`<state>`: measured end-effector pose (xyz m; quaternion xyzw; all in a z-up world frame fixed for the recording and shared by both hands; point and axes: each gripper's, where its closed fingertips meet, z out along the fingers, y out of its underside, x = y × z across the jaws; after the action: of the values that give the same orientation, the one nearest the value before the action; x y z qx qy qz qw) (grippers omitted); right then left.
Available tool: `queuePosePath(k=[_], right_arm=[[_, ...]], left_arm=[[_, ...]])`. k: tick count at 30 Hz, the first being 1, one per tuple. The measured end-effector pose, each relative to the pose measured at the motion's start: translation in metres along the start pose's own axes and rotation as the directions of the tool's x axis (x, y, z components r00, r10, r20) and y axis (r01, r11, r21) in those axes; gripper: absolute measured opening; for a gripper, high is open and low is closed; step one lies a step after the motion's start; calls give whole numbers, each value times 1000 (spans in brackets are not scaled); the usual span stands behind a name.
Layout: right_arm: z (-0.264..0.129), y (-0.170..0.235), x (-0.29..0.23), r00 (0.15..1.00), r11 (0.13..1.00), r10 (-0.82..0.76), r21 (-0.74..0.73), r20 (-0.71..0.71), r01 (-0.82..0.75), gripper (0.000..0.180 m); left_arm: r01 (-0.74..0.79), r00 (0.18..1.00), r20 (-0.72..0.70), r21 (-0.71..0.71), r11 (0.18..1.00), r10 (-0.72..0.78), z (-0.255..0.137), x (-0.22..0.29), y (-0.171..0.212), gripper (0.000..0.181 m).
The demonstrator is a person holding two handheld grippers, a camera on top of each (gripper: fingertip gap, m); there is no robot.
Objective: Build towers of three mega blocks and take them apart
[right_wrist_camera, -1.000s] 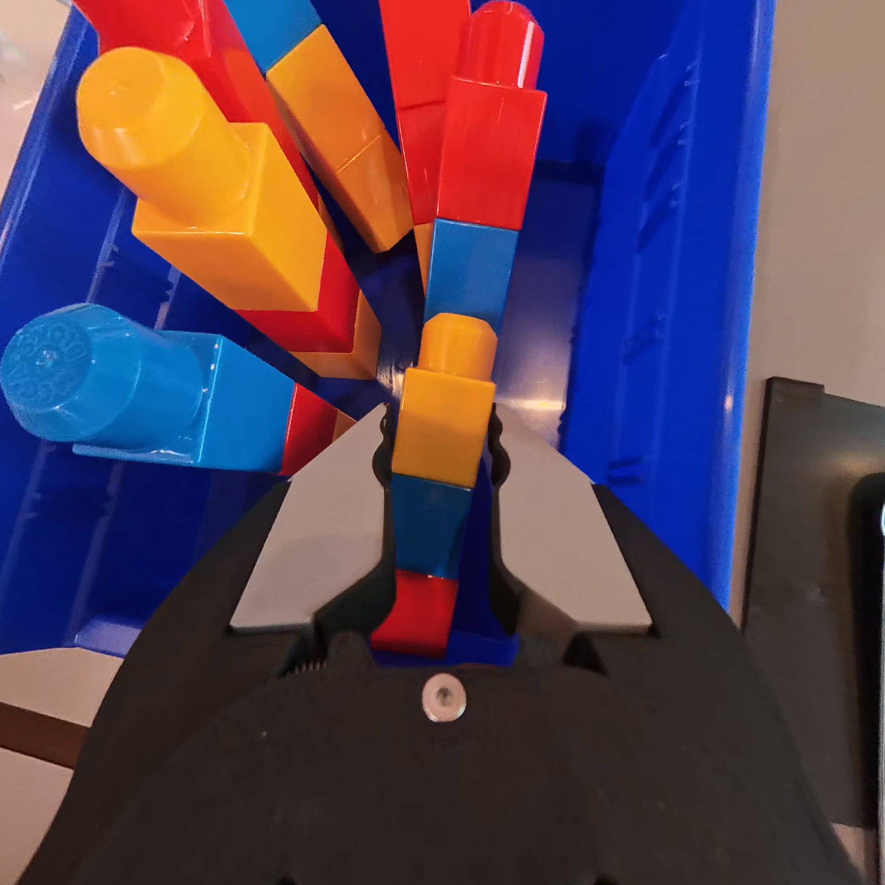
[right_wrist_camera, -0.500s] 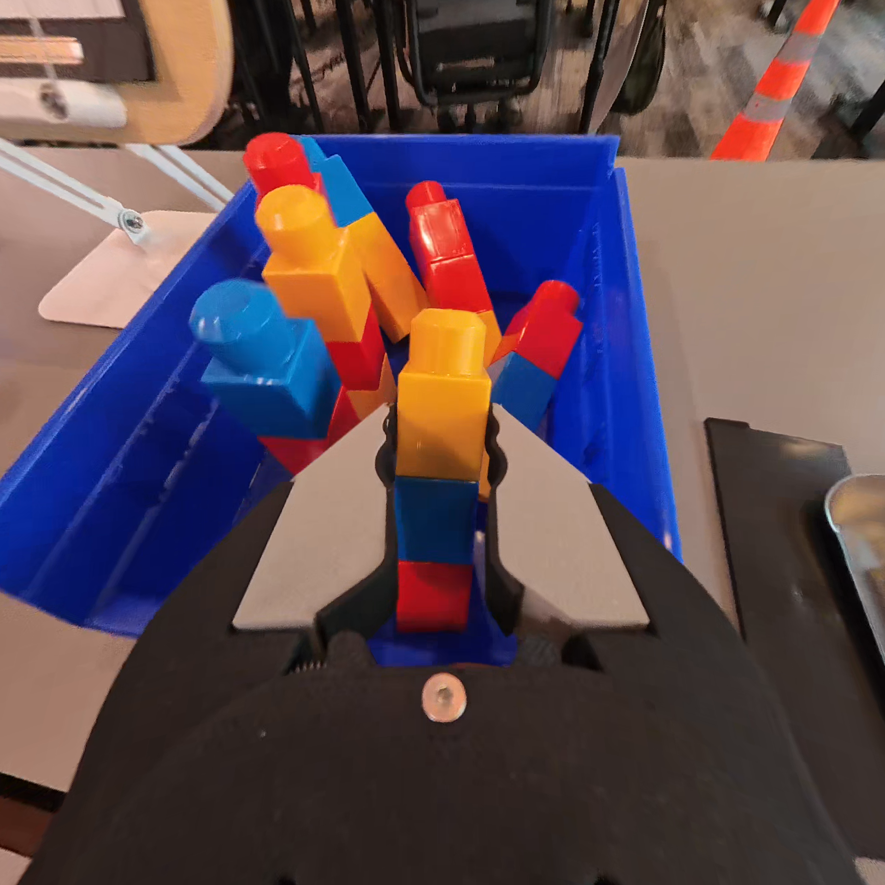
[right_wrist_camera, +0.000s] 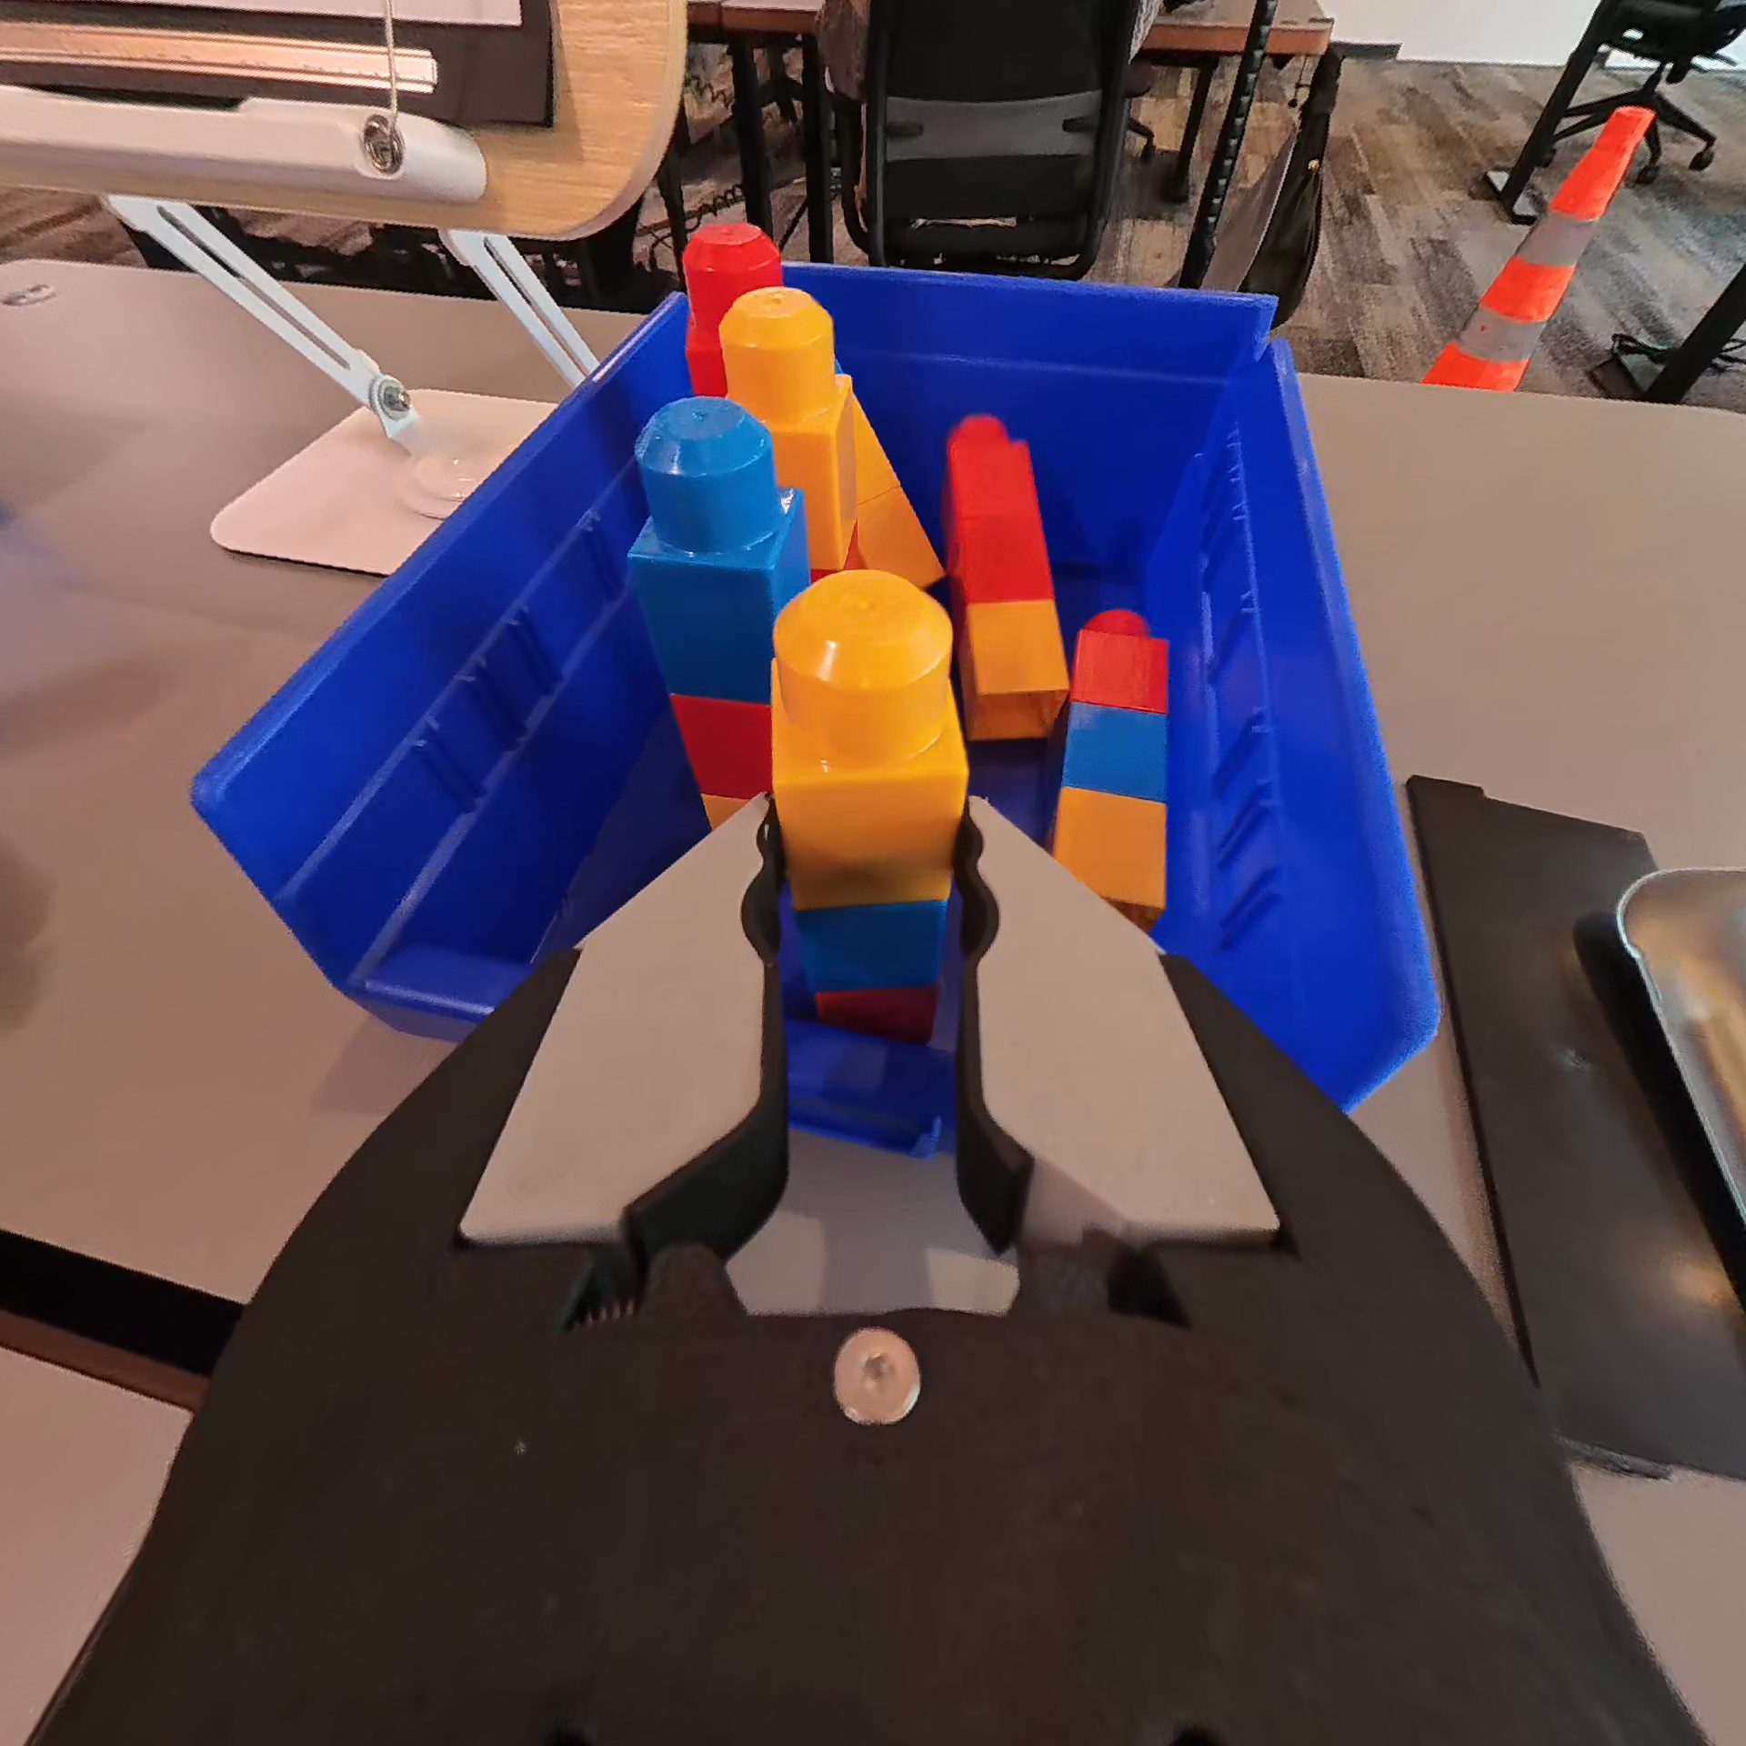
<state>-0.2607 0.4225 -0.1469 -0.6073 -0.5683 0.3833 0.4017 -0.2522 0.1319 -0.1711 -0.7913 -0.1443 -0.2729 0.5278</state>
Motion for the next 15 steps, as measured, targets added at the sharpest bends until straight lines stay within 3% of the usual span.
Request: queuePosePath(k=[8, 15], right_arm=[[11, -6, -38, 992, 999, 31, 18, 121, -33, 34], [21, -8, -63, 991, 999, -20, 31, 135, 16, 34]], left_arm=[[4, 1000, 2, 3, 1000, -4, -1, -1, 0, 42], [3, 1000, 0, 5, 1000, -3, -1, -1, -1, 42]])
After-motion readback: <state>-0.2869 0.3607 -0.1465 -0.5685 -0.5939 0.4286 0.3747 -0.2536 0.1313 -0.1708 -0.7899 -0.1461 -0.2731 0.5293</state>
